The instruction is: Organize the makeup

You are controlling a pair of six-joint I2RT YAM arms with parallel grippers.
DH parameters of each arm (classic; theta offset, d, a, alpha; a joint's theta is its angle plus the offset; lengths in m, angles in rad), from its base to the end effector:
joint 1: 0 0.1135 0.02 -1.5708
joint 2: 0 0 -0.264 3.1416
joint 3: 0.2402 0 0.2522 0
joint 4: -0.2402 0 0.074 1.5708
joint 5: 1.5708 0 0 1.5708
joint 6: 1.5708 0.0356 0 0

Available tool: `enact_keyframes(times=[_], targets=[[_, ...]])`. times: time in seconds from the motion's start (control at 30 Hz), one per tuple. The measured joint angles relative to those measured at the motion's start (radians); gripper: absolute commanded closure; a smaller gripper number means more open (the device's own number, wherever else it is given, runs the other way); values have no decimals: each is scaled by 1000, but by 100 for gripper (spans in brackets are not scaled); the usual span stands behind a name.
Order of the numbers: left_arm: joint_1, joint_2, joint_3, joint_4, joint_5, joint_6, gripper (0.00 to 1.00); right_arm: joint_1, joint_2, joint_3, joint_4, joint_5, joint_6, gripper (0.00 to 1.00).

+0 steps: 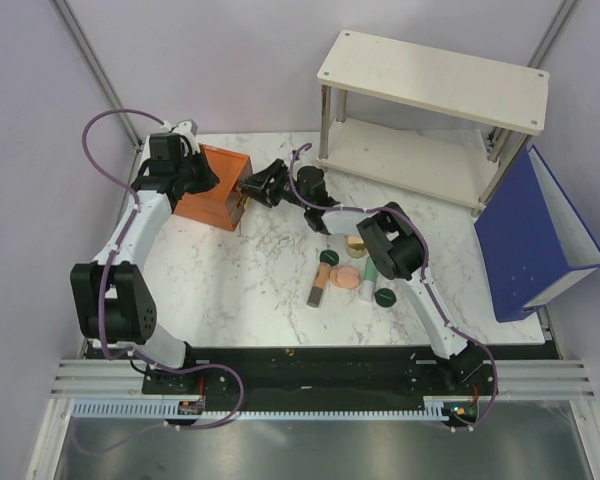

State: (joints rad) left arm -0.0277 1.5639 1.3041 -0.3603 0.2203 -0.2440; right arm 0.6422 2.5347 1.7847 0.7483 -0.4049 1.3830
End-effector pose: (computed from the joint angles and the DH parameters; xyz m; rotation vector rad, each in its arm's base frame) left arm 0.3585 -0.0177 0.3094 -0.1128 2.1982 -0.3940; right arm 0.4430 0.3489 0.1408 0.3234 1.9036 1.8074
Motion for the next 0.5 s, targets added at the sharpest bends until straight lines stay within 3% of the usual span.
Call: enact_keyframes(times=[0.13,0.17,0.5], targets=[[0,9,0,-5,3,0,98,-3,0,6,-15,2,-6,49],[0,13,0,-5,3,0,98,-3,0,6,-23,3,-9,57],[0,36,0,-15,2,0,98,-4,0,37,-85,16,-49,55]])
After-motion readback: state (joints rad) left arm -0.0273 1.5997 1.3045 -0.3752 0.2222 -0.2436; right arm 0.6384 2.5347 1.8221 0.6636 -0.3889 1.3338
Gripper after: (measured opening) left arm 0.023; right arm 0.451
